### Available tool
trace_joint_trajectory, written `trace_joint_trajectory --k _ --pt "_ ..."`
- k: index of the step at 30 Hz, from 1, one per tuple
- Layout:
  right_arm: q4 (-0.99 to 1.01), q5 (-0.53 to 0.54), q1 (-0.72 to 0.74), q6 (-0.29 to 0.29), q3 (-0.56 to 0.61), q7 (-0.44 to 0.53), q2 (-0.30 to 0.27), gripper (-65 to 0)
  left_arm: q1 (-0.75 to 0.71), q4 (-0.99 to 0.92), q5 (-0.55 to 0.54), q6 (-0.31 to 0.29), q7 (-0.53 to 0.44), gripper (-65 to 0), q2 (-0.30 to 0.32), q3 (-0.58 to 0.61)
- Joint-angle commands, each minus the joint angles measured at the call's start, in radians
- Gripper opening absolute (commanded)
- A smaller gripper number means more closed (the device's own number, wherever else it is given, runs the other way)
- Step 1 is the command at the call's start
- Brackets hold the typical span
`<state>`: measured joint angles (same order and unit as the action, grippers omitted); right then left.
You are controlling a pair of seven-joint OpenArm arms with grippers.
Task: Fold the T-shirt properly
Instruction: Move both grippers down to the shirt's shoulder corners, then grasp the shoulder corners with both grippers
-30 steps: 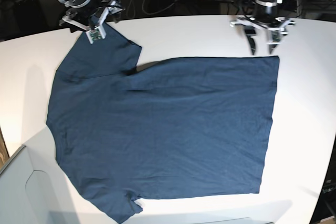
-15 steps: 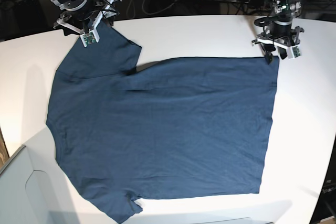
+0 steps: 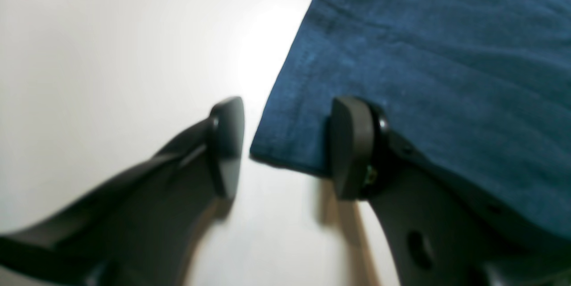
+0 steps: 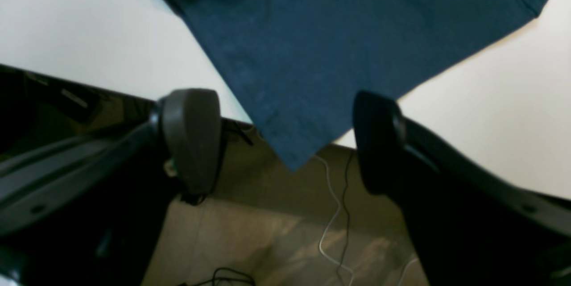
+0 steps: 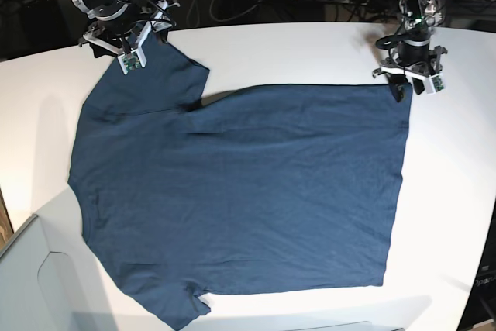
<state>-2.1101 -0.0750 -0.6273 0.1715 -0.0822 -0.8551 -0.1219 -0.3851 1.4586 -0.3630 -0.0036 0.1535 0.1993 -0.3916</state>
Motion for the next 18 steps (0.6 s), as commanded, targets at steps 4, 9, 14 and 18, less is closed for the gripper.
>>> trace_joint_trajectory --k 4,9,14,18 --pt "-0.014 0.002 -0.006 0.013 -0.003 0.010 -0.005 -20.2 -0.008 0.001 -0.011 0.003 0.031 -36.9 0.004 0.003" --pt "-0.014 0.002 -0.004 0.012 -0.041 0.020 0.000 -20.2 -0.010 0.001 -0.012 0.003 0.031 -56.6 0.004 0.003" --pt "0.000 0.004 0.022 0.012 -0.120 0.020 0.001 -19.7 -0.008 0.001 -0.012 0.004 0.033 -65.0 0.004 0.003" --pt "0.026 0.005 0.054 0.015 -0.147 0.020 0.001 -19.6 -0.008 0.001 -0.012 0.004 0.033 -65.0 0.004 0.003"
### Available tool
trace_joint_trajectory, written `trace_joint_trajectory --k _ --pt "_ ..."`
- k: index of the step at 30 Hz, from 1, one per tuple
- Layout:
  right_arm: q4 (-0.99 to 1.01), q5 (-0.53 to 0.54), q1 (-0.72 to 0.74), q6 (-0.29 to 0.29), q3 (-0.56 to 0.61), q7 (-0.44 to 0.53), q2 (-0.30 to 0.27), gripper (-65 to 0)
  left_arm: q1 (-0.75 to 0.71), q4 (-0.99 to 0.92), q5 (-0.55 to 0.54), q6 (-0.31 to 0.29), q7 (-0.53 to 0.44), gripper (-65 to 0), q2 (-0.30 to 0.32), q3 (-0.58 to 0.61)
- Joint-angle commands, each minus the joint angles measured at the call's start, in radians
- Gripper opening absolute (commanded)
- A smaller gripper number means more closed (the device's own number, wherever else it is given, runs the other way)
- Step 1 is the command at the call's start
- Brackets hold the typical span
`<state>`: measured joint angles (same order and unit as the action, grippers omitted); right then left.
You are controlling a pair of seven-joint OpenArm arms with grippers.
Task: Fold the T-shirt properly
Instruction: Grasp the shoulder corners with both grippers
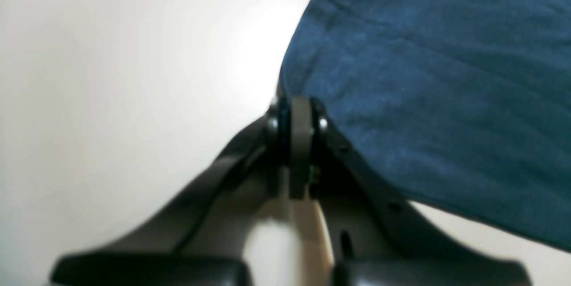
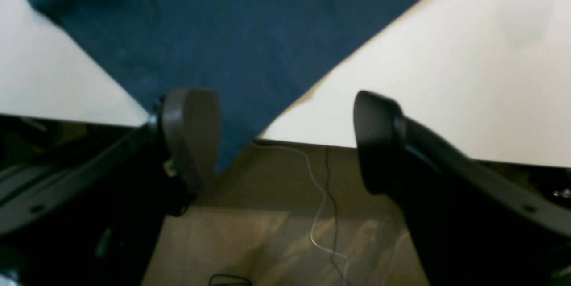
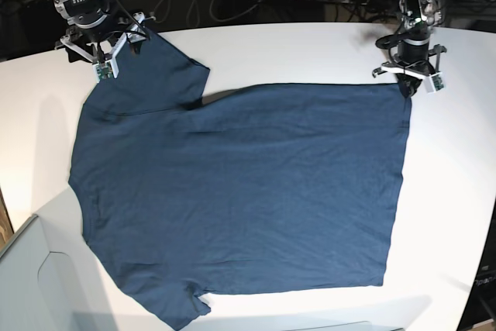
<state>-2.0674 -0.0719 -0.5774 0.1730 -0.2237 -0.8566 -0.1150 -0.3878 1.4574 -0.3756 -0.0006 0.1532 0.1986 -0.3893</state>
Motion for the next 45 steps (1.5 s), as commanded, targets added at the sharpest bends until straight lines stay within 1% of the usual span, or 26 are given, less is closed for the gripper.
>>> trace_joint_trajectory --k 1,9,16,18,19,21,24,29,31,32,33,38,42,45 --pt "-0.003 0.002 0.012 0.013 -0.012 0.021 -0.005 -19.6 -0.006 0.003 0.000 0.001 0.033 -65.0 0.005 0.000" --pt "0.113 0.004 0.075 0.015 -0.004 0.021 -0.005 -20.0 -0.006 0.003 0.007 0.001 0.033 -65.0 0.005 0.000" --pt "0.196 0.004 0.086 0.016 -0.003 0.021 -0.005 -20.1 -0.012 0.003 0.007 0.001 0.033 -65.0 0.005 0.000" --pt "0.202 0.004 0.086 0.024 -0.003 0.021 -0.005 -20.2 -0.012 0.003 0.007 0.001 0.033 -65.0 0.005 0.000" --pt "0.207 0.004 0.086 0.040 -0.003 0.021 -0.005 -20.3 -0.013 0.003 0.007 0.001 0.033 -65.0 0.005 0.000" --pt "0.218 0.004 0.095 0.084 -0.003 0.018 -0.005 -23.0 -0.013 0.003 0.007 0.001 0.033 -65.0 0.005 0.002" --pt "0.250 0.002 0.106 0.145 -0.009 0.013 -0.005 -31.7 -0.015 0.003 0.007 0.001 0.033 -65.0 0.005 0.000" --pt "0.275 0.002 0.107 0.156 -0.007 0.013 -0.005 -48.5 -0.015 0.003 0.008 0.001 0.033 -65.0 0.005 -0.001" --pt "0.273 0.002 0.107 0.156 -0.007 0.013 -0.005 -56.9 -0.015 0.003 0.008 0.001 0.033 -65.0 0.005 -0.001" --pt "0.268 0.002 0.107 0.156 -0.009 0.013 -0.005 -62.1 -0.015 0.003 0.008 0.001 0.033 -65.0 0.005 -0.001" --pt "0.267 0.001 0.107 0.156 -0.009 0.013 -0.005 -65.0 -0.015 0.003 0.008 0.001 0.033 -65.0 0.005 -0.001" --pt "0.232 0.001 0.104 0.156 -0.009 0.018 -0.010 -64.8 -0.015 0.006 0.008 0.001 0.033 -65.0 0.005 -0.003" --pt "0.135 0.001 0.092 0.156 -0.009 0.013 -0.010 -64.8 -0.026 0.026 0.008 0.003 0.033 -65.0 0.005 -0.006" --pt "0.064 -0.001 0.072 0.156 -0.010 0.013 -0.010 -64.8 -0.046 0.078 0.008 0.004 0.033 -65.0 0.005 -0.007"
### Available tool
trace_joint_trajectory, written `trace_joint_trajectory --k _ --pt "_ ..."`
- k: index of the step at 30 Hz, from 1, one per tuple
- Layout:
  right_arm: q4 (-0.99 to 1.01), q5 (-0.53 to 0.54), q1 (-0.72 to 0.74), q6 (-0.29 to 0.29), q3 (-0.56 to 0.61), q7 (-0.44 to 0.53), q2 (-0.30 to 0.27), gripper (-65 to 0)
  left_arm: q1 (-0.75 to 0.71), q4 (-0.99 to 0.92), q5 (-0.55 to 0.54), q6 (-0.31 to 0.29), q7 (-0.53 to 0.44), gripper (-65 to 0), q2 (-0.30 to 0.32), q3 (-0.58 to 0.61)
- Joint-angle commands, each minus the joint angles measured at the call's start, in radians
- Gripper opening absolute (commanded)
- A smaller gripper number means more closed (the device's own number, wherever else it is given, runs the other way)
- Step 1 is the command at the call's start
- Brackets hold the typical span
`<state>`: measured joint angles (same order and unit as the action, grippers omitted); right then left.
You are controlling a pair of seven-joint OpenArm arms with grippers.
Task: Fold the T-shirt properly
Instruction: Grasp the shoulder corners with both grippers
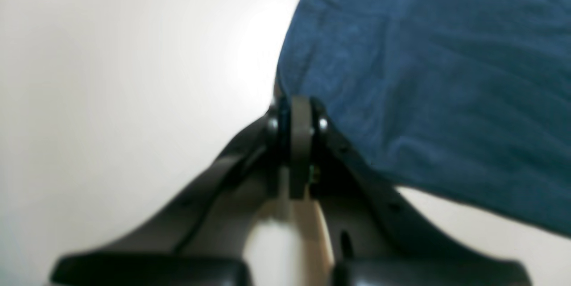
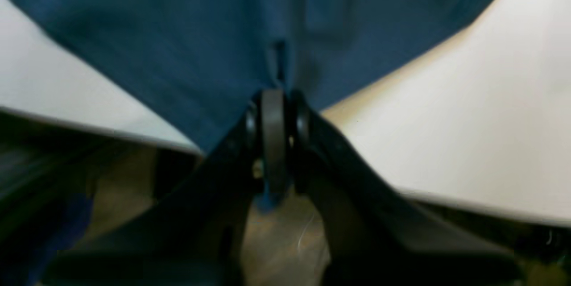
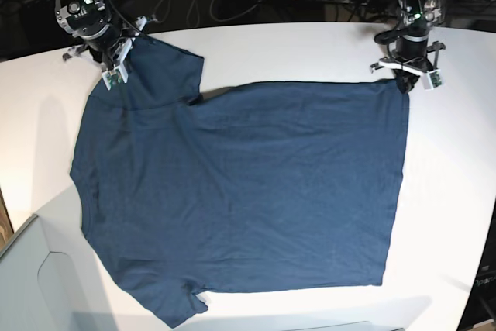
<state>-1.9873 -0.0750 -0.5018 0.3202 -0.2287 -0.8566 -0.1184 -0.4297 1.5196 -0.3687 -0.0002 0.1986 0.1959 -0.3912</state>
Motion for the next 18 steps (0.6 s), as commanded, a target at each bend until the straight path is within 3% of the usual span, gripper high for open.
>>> trace_joint_trajectory --k 1,18 --pt "-0.037 0.002 -0.007 0.009 -0.005 0.013 -0.007 -64.8 -0.011 0.032 0.001 0.006 -0.012 -65.0 0.009 -0.005" --pt "-0.097 0.002 -0.096 0.035 -0.111 0.021 -0.031 -64.8 -0.077 0.152 0.003 0.004 -0.012 -65.0 0.009 -0.056"
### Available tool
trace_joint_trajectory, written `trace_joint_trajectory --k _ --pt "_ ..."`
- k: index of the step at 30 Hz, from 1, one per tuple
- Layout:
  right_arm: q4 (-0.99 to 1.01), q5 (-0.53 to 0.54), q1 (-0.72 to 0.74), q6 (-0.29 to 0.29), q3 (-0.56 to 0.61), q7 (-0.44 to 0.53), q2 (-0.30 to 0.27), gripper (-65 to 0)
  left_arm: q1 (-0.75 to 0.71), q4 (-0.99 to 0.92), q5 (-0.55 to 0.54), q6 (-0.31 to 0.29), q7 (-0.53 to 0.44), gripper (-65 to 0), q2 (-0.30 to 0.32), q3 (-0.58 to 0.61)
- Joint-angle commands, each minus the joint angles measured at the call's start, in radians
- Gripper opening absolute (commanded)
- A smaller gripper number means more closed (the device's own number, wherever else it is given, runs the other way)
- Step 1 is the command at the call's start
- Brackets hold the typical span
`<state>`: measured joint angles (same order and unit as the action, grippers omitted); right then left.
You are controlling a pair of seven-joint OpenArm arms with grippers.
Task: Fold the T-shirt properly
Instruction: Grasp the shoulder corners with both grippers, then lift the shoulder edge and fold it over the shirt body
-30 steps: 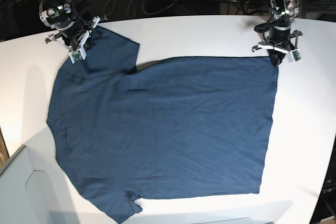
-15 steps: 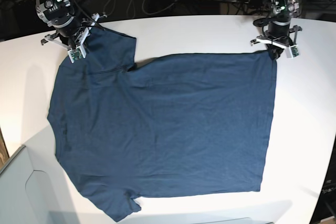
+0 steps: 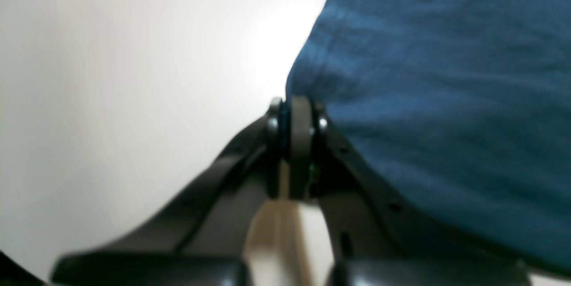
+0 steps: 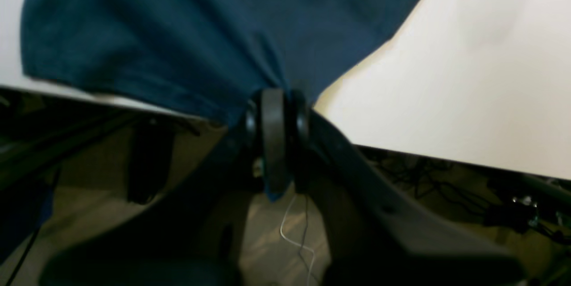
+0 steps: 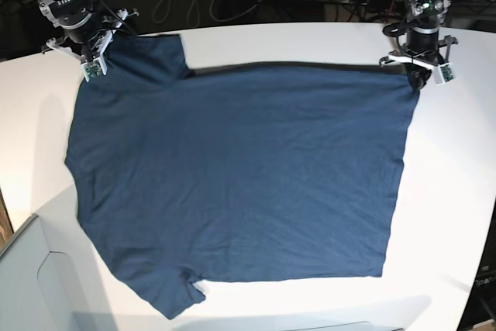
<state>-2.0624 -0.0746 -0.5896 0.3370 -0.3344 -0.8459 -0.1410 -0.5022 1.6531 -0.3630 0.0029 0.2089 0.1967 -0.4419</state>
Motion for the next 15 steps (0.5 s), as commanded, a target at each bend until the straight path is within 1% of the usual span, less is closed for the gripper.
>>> trace_joint_trajectory --k 1,6,9,15 --pt "-0.027 0.002 -0.016 0.018 -0.005 0.010 -0.013 -64.8 -0.017 0.023 -0.003 0.001 -0.022 -65.0 0.008 -0.005" --pt "-0.054 0.002 -0.049 0.018 -0.004 0.014 -0.015 -64.8 -0.074 0.098 -0.005 0.001 -0.022 -65.0 0.007 -0.005" --pt "-0.053 0.002 -0.049 0.018 -0.005 0.041 -0.015 -64.8 -0.103 0.137 -0.009 0.004 -0.022 -65.0 0.007 -0.007" --pt "-0.050 0.002 0.021 0.018 -0.007 0.047 -0.021 -64.8 -0.102 0.138 -0.005 0.004 -0.022 -65.0 0.007 -0.007"
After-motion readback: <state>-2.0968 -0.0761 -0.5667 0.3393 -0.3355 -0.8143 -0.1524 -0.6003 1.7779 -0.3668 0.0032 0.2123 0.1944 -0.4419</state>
